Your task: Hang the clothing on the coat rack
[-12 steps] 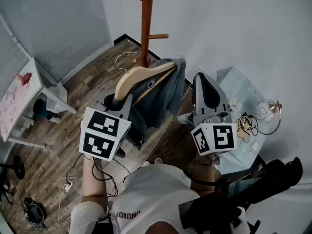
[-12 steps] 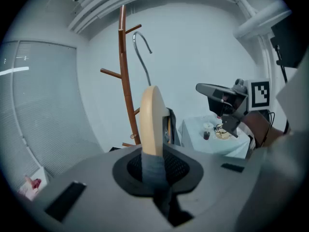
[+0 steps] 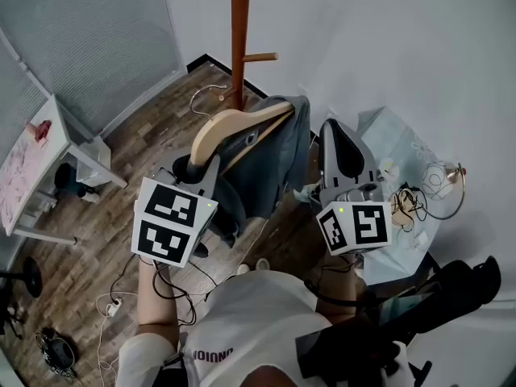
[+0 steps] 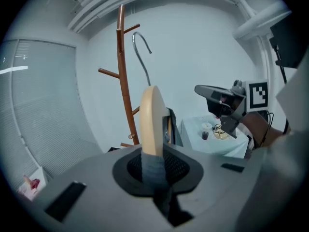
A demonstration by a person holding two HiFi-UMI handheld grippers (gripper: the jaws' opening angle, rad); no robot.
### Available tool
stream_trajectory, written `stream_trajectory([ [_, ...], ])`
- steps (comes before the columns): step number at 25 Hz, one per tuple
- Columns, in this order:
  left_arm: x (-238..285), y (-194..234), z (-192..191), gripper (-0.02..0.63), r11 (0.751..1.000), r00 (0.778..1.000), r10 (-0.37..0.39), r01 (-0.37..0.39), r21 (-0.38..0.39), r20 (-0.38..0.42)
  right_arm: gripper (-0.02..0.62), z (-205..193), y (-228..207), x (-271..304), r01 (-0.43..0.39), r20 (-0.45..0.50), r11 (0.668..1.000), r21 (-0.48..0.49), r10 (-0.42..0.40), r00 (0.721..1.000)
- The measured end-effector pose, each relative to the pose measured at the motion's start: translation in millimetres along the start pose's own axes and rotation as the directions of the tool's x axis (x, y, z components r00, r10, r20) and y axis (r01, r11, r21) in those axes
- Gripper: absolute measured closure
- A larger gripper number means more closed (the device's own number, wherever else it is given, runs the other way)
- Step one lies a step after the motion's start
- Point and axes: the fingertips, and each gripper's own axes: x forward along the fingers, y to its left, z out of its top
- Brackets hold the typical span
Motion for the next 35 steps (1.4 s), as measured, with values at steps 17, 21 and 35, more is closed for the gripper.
stream_trajectory([
  [17,-11,-9,-13,0.572,0.998,0.999,0.047,-0.047,-0.034,0.006,0.575,-3,-11,-23,0.083,0.006,0.996,0.015,-0.083,0.997],
  [21,-4,-11,-7,0.572,0.997,0.997,0.076,-0.076,-0.020,-0.014,0.575,-5,-19,-12,0.051,0.021,0.998,0.034,-0.052,0.998],
  [35,53,-14,25,0.572,0.970,0.968,0.226,-0.234,-0.068,-0.107,0.575,-17,-90,65,-0.126,0.053,0.988,0.094,0.122,0.991],
])
